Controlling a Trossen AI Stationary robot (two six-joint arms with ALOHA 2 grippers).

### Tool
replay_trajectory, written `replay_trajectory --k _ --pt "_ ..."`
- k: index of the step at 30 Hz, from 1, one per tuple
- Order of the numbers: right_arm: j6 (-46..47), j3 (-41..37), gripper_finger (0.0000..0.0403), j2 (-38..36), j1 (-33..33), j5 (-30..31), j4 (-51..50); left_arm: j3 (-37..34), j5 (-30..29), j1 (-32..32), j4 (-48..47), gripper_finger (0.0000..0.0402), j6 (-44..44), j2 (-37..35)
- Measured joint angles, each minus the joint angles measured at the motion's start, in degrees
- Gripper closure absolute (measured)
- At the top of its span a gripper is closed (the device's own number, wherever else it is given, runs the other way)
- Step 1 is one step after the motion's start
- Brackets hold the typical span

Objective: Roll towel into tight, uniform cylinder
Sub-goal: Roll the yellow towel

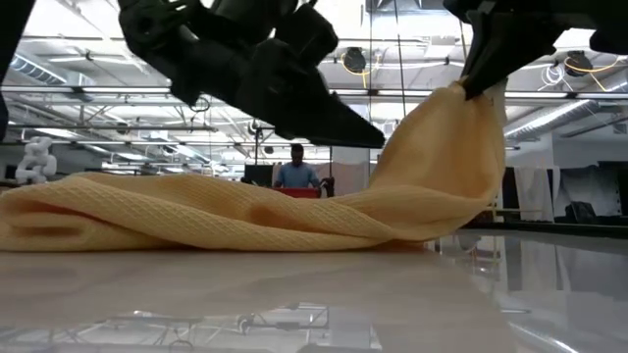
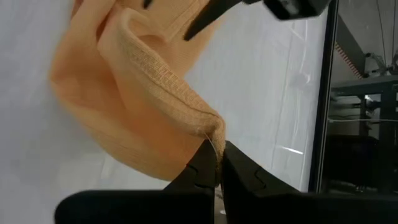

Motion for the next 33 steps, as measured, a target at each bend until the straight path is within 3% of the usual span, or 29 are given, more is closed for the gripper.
replay_trajectory --k 6,9,14,19,27,31,33 --pt "0.5 0.0 0.0401 0.0 0.0 -0.1 -1.9 1.7 6.0 0.7 -0.9 0.0224 0.5 1.1" --pt "0.6 0.0 0.0401 0.0 0.0 0.2 -1.8 1.7 5.5 0.7 -1.4 0.0237 1.0 1.1" --pt "2.5 0.0 0.0401 -1.6 0.0 1.6 -1.2 1.7 3.2 0.9 -1.5 0.0293 1.4 3.7" --pt "4.2 0.0 0.0401 -4.2 0.0 1.7 -0.9 1.7 0.5 1.0 2.7 0.0379 3.2 5.3" --pt "3.8 0.1 0.0401 -8.6 -0.3 2.0 -1.7 1.7 -11.7 3.2 0.0 0.0396 10.2 -3.6" --pt "4.0 0.1 0.0395 -11.2 -0.9 7.2 -3.4 1.7 -21.6 3.9 -2.9 0.0398 16.7 -11.3" --pt "4.3 0.1 0.0379 -12.6 -1.4 8.9 -3.4 1.7 -23.2 3.9 -3.1 0.0398 18.9 -14.8"
